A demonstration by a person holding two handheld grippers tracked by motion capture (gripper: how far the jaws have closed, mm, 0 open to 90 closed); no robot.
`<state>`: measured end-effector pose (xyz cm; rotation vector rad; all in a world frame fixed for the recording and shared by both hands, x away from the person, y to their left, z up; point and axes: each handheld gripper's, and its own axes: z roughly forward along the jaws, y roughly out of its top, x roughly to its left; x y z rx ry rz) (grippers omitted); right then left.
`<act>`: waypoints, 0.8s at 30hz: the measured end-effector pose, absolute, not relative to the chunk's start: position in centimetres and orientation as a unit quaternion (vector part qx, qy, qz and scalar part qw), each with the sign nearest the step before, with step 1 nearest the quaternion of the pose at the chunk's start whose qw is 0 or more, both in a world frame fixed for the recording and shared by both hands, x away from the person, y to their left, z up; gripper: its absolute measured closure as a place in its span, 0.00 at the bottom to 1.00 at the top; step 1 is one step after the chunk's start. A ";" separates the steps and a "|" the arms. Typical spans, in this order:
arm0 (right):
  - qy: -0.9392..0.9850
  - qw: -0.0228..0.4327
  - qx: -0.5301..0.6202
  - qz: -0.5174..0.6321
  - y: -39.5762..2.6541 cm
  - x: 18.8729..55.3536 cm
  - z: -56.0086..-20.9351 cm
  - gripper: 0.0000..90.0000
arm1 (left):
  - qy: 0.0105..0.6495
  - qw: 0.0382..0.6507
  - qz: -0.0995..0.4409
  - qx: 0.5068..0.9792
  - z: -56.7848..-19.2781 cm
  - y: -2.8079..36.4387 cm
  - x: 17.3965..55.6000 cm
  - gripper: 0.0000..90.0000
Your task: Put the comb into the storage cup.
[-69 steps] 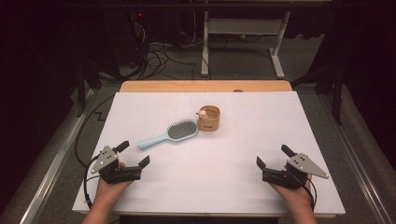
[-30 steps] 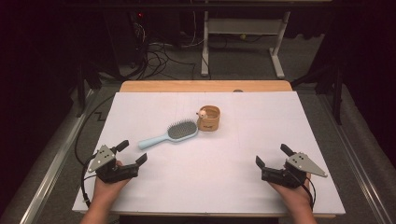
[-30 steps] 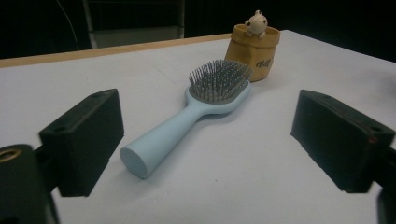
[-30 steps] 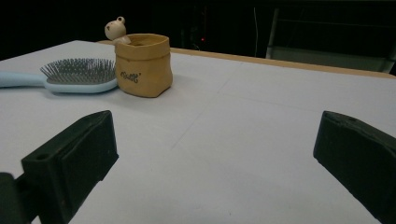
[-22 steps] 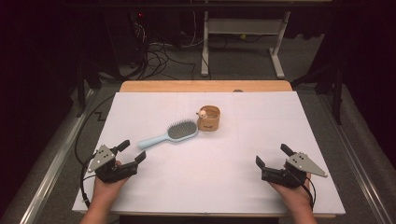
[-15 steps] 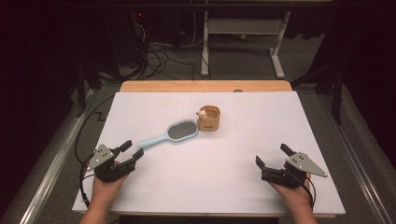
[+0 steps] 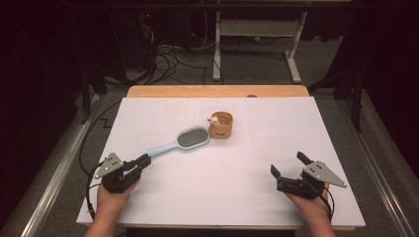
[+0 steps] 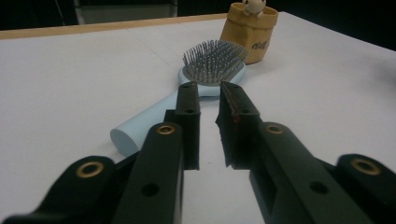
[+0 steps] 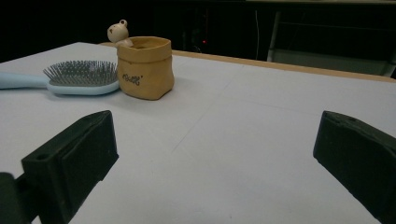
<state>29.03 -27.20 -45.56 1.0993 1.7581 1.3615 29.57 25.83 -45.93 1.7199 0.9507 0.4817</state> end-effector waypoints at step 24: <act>0.665 0.318 0.422 0.527 -27.5 29.3 -45.7 0.01 | 0.484 0.358 0.194 0.775 -45.7 20.2 39.9 1.00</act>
